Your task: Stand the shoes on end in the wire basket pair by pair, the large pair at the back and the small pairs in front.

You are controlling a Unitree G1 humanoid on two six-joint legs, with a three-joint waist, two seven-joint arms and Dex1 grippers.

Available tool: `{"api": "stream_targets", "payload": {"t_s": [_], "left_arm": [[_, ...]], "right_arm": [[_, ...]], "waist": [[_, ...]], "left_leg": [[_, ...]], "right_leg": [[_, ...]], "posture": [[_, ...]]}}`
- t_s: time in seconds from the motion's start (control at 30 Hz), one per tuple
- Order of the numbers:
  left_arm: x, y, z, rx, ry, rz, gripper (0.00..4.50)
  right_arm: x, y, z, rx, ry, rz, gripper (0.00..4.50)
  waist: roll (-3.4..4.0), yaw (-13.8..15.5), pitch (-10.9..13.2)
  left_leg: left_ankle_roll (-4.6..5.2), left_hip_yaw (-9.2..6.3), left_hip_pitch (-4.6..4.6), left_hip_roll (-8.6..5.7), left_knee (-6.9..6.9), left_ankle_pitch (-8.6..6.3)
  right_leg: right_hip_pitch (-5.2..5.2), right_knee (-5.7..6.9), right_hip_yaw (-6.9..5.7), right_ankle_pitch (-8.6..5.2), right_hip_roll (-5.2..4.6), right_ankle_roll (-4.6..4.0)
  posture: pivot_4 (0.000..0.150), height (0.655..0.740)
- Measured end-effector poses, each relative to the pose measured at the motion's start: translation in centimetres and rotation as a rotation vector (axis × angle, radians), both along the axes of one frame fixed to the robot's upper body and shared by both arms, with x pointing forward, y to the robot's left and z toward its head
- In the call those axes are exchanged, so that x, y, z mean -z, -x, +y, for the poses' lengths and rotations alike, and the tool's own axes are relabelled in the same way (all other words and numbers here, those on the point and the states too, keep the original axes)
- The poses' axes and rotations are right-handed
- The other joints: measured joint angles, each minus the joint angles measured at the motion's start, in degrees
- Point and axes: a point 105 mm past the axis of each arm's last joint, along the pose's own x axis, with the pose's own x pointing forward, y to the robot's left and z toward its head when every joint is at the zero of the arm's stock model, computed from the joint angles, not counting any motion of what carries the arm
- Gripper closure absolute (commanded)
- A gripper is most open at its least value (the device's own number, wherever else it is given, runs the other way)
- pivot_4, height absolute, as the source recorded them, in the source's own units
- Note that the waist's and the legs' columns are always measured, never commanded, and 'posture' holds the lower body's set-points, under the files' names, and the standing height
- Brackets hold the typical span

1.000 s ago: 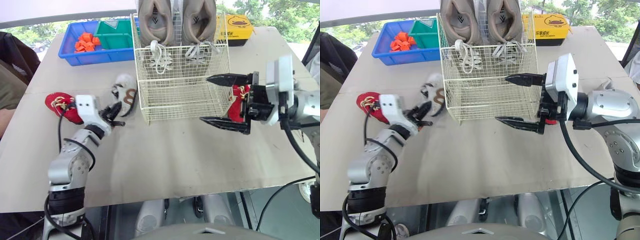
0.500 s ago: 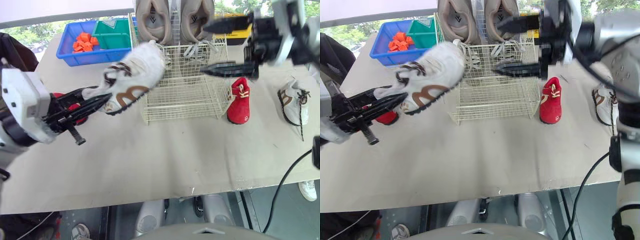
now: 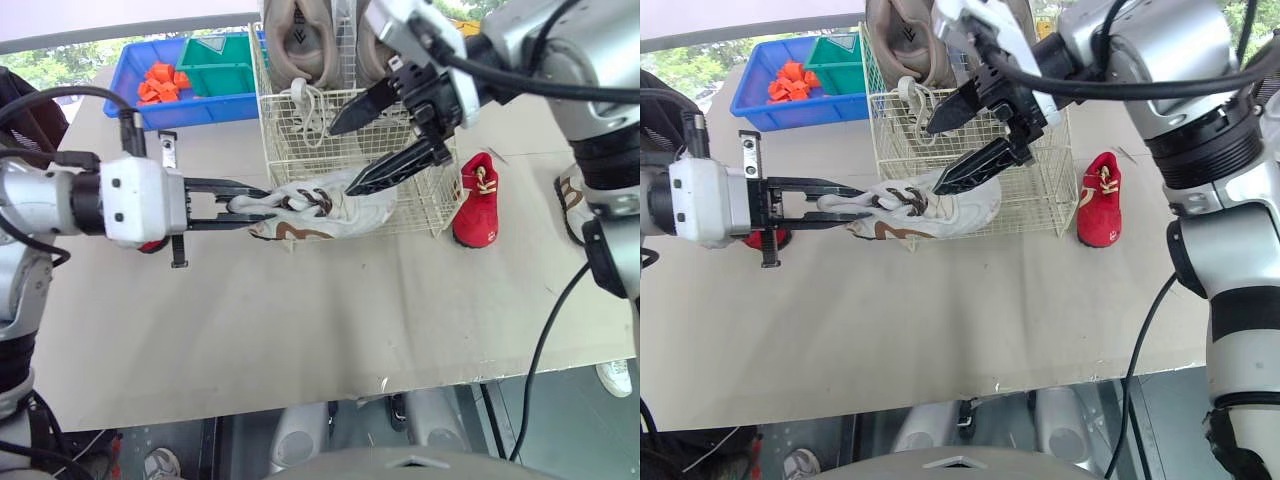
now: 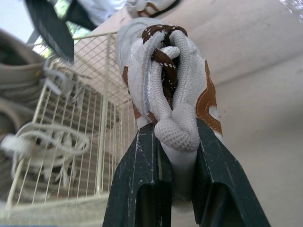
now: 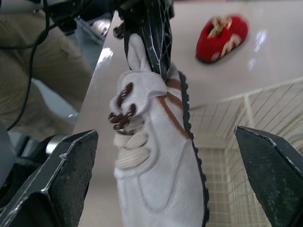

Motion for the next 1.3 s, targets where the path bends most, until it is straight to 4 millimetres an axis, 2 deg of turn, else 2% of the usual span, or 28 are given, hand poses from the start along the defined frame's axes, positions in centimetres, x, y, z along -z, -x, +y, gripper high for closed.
{"api": "stream_targets", "payload": {"t_s": [0.03, 0.13, 0.23, 0.37, 0.4, 0.57, 0.6, 0.63, 0.67, 0.7, 0.73, 0.77, 0.8, 0.87, 0.97, 1.07, 1.13, 1.2, 1.3], "left_arm": [[0.1, -0.2, -0.2, 0.024, -0.021, -0.017, 4.26], [-0.2, -0.4, -1.0, 0.074, -0.054, -0.064, 4.26], [-0.2, -1.0, -1.2, 0.075, -0.079, -0.084, 4.26], [0.5, -1.7, -1.5, 0.071, -0.104, -0.075, 4.26], [0.6, -1.7, -1.6, 0.077, -0.103, -0.075, 4.27], [0.5, -1.6, -2.0, 0.094, -0.102, -0.099, 4.27], [0.3, -1.5, -2.1, 0.08, -0.075, -0.079, 3.25], [0.0, -1.5, -2.0, 0.066, -0.041, -0.067, 2.85], [-1.9, -1.5, -1.6, -0.003, 0.126, -0.015, 2.29], [-2.1, -1.5, -1.5, -0.01, 0.14, -0.015, 2.29], [-3.2, -1.4, -0.9, -0.057, 0.226, 0.019, 1.67], [-4.0, -1.4, 0.1, -0.129, 0.352, 0.108, 1.35], [-4.4, -1.4, 1.4, -0.211, 0.47, 0.215, 1.02], [-4.3, -1.3, 3.6, -0.338, 0.651, 0.381, 0.08], [-2.7, -0.7, 5.9, -0.484, 0.935, 0.58, 0.08], [-1.0, -0.3, 6.0, -0.548, 1.11, 0.718, 0.08], [-0.4, 0.3, 4.4, -0.517, 1.214, 0.813, 0.08], [0.1, 0.9, 1.6, -0.456, 1.227, 0.926, 0.08], [-0.1, 1.1, -0.6, -0.398, 1.242, 1.009, 0.08]], "right_arm": [[0.5, -0.4, 0.2, 0.016, 0.028, 0.031, 0.0], [1.3, -1.0, 1.0, 0.043, 0.101, 0.045, 0.88], [1.9, -1.1, 1.1, 0.052, 0.166, 0.046, 2.13], [3.2, -1.1, 1.2, 0.038, 0.253, 0.012, 4.17], [3.3, -1.1, 1.1, 0.035, 0.261, 0.007, 4.5], [3.2, -0.7, 0.5, 0.021, 0.259, 0.012, 4.5], [3.0, -0.7, 0.4, 0.019, 0.242, 0.023, 4.5], [2.8, -0.7, 0.1, 0.022, 0.222, 0.033, 4.5], [2.4, -0.8, -0.6, 0.043, 0.156, 0.092, 4.5], [2.3, -0.8, -0.7, 0.046, 0.151, 0.097, 4.5], [2.1, -0.8, -0.9, 0.057, 0.12, 0.129, 4.5], [1.3, -0.6, -0.8, 0.058, 0.048, 0.185, 4.5], [0.4, -0.5, -1.0, 0.064, -0.032, 0.237, 4.5], [-1.3, -0.5, -1.3, 0.092, -0.172, 0.282, 4.5], [-2.4, -0.4, -1.4, 0.132, -0.373, 0.304, 4.5], [-1.6, -0.1, -1.0, 0.166, -0.466, 0.321, 4.5], [-0.9, -0.1, -0.5, 0.207, -0.52, 0.313, 4.5], [-0.5, 0.2, 0.3, 0.235, -0.55, 0.314, 4.5], [-0.8, 0.4, 1.0, 0.256, -0.583, 0.301, 4.5]], "waist": [[0.01, 0.0, 0.0], [0.01, -0.06, 0.0], [0.0, -0.05, 0.0], [0.01, -0.15, 0.01], [0.01, -0.13, 0.01], [0.01, -0.11, 0.01], [0.01, -0.14, 0.01], [0.0, -0.15, 0.01], [-0.01, -0.14, 0.02], [-0.01, -0.13, 0.02], [-0.01, -0.21, 0.02], [-0.01, -0.62, 0.02], [-0.01, -1.0, 0.02], [-0.02, -1.4, 0.01], [-0.08, -1.55, -0.03], [-0.12, -1.3, -0.05], [-0.14, -0.85, -0.07], [-0.17, -0.32, -0.08], [-0.18, 0.11, -0.12]], "left_leg": [[0.0, 0.01, -0.02, 0.0, 0.0, 0.0], [0.0, -0.02, -0.06, 0.02, -0.02, 0.0], [0.0, -0.03, -0.06, 0.02, -0.01, 0.0], [0.2, -0.04, -0.06, 0.02, 0.14, -0.12], [0.2, -0.06, -0.06, 0.02, 0.16, -0.12], [0.22, -0.09, -0.05, 0.03, 0.33, -0.13], [0.23, -0.1, -0.05, 0.03, 0.39, -0.13], [0.24, -0.11, -0.05, 0.04, 0.43, -0.14], [0.26, -0.16, -0.05, 0.06, 0.51, -0.15], [0.26, -0.16, -0.05, 0.06, 0.52, -0.15], [0.26, -0.15, -0.05, 0.06, 0.53, -0.15], [0.27, -0.17, -0.04, 0.09, 0.54, -0.16], [0.27, -0.19, -0.03, 0.1, 0.54, -0.16], [0.27, -0.27, 0.02, 0.12, 0.53, -0.16], [0.24, -0.34, 0.13, 0.15, 0.48, -0.17], [0.18, -0.46, 0.08, 0.14, 0.49, -0.15], [0.13, -0.49, 0.06, 0.08, 0.49, -0.14], [-0.11, -0.51, 0.06, -0.05, 0.49, 0.0], [-0.13, -0.5, 0.08, -0.18, 0.49, 0.03]], "right_leg": [[-0.05, 0.03, 0.0, 0.0, 0.0, 0.0], [-0.12, 0.07, -0.04, -0.01, 0.04, 0.01], [-0.12, 0.11, -0.05, -0.01, 0.05, 0.01], [-0.12, 0.28, -0.04, -0.01, 0.06, 0.01], [-0.12, 0.31, -0.06, -0.01, 0.06, 0.01], [-0.12, 0.51, -0.07, -0.01, 0.06, 0.01], [-0.12, 0.56, -0.06, -0.01, 0.06, 0.01], [-0.11, 0.6, -0.06, -0.01, 0.06, 0.02], [-0.1, 0.64, -0.08, -0.02, 0.05, 0.02], [-0.1, 0.65, -0.08, -0.02, 0.04, 0.02], [-0.11, 0.67, -0.07, -0.02, 0.04, 0.02], [-0.1, 0.71, -0.03, -0.02, 0.06, 0.03], [-0.11, 0.73, -0.05, -0.02, 0.04, 0.04], [-0.08, 0.77, -0.1, -0.03, 0.01, 0.05], [-0.01, 0.8, -0.05, -0.02, -0.29, 0.05], [0.0, 0.83, 0.04, -0.01, -0.36, 0.04], [0.01, 0.82, 0.03, -0.01, -0.47, 0.03], [0.01, 0.82, 0.04, 0.0, -0.55, 0.01], [0.04, 0.83, 0.06, 0.0, -0.57, -0.02]], "posture": [[0.15, 0.74], [0.15, 0.74], [0.15, 0.74], [0.15, 0.74], [0.15, 0.74], [0.15, 0.74], [0.15, 0.74], [0.15, 0.74], [0.15, 0.74], [0.15, 0.74], [0.15, 0.74], [0.15, 0.74], [0.15, 0.74], [0.15, 0.74], [0.15, 0.74], [0.15, 0.74], [0.15, 0.74], [0.15, 0.74], [0.15, 0.74]]}}
